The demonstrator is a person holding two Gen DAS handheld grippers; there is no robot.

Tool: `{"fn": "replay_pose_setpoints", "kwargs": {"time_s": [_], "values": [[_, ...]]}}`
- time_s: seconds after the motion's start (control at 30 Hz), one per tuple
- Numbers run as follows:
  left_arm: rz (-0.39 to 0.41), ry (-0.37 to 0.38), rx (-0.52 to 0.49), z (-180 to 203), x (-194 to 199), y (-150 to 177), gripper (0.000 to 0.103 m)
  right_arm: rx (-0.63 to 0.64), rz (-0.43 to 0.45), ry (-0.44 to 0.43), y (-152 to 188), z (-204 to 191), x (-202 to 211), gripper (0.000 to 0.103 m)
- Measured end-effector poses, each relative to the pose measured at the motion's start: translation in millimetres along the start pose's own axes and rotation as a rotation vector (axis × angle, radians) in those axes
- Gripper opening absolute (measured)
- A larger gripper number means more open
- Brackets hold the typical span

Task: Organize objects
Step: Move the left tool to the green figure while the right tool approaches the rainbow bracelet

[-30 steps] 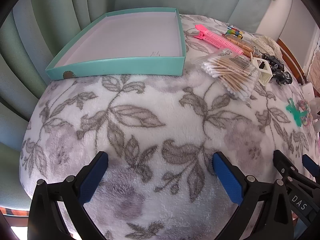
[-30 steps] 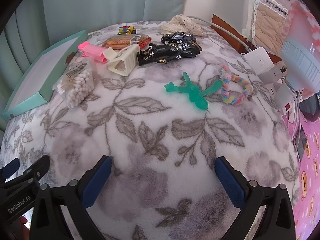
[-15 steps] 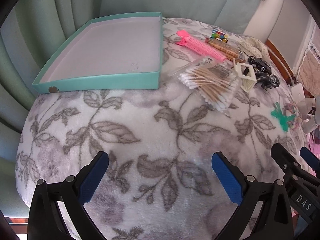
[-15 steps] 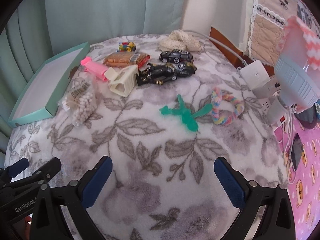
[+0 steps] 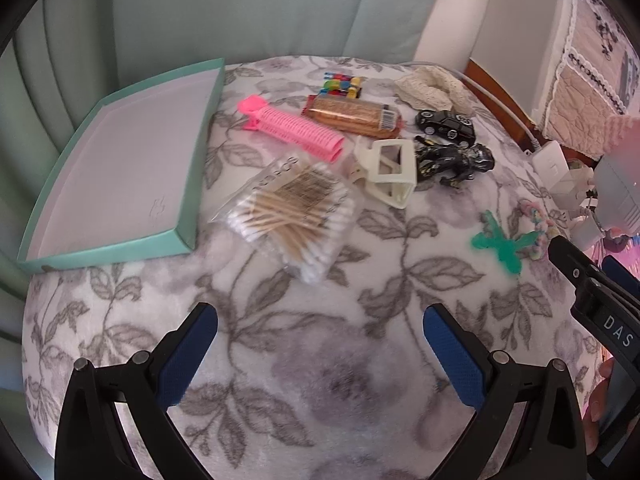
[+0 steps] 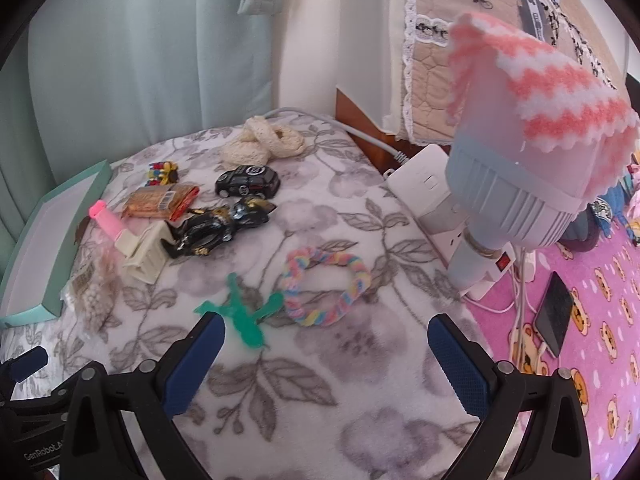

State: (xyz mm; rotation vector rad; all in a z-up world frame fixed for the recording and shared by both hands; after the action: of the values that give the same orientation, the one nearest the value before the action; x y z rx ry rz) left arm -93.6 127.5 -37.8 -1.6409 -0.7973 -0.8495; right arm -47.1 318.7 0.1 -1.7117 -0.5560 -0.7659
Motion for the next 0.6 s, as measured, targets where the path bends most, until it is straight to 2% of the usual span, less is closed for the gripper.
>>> {"fn": "replay_pose_setpoints", "kwargs": {"time_s": [0.17, 0.43, 0.6], "values": [[0.007, 0.024, -0.071, 16, -3, -7, 0.102, -0.043, -0.01, 0.008, -3, 21, -7, 0.101], [0.019, 0.038, -0.127, 42, -6, -7, 0.1, -0.038, -0.026, -0.071, -8, 18, -19, 0.096], [0.029, 0.046, -0.158, 54, -2, -4, 0.088, -0.029, -0.04, -0.105, -12, 14, -27, 0.095]]}}
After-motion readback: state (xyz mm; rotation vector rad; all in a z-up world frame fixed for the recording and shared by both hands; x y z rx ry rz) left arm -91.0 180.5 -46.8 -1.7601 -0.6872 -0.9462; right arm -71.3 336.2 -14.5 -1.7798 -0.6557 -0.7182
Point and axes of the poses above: each gripper's, at about its wrist camera, not at the fingertips, and x roughly against the way its jaws point, z to its right, y to its underside, the point moved 8 cm from there along -x, roughly the way its jaws point, and after that the axes turned 15 degrees about -y, right-handed, at the moved point
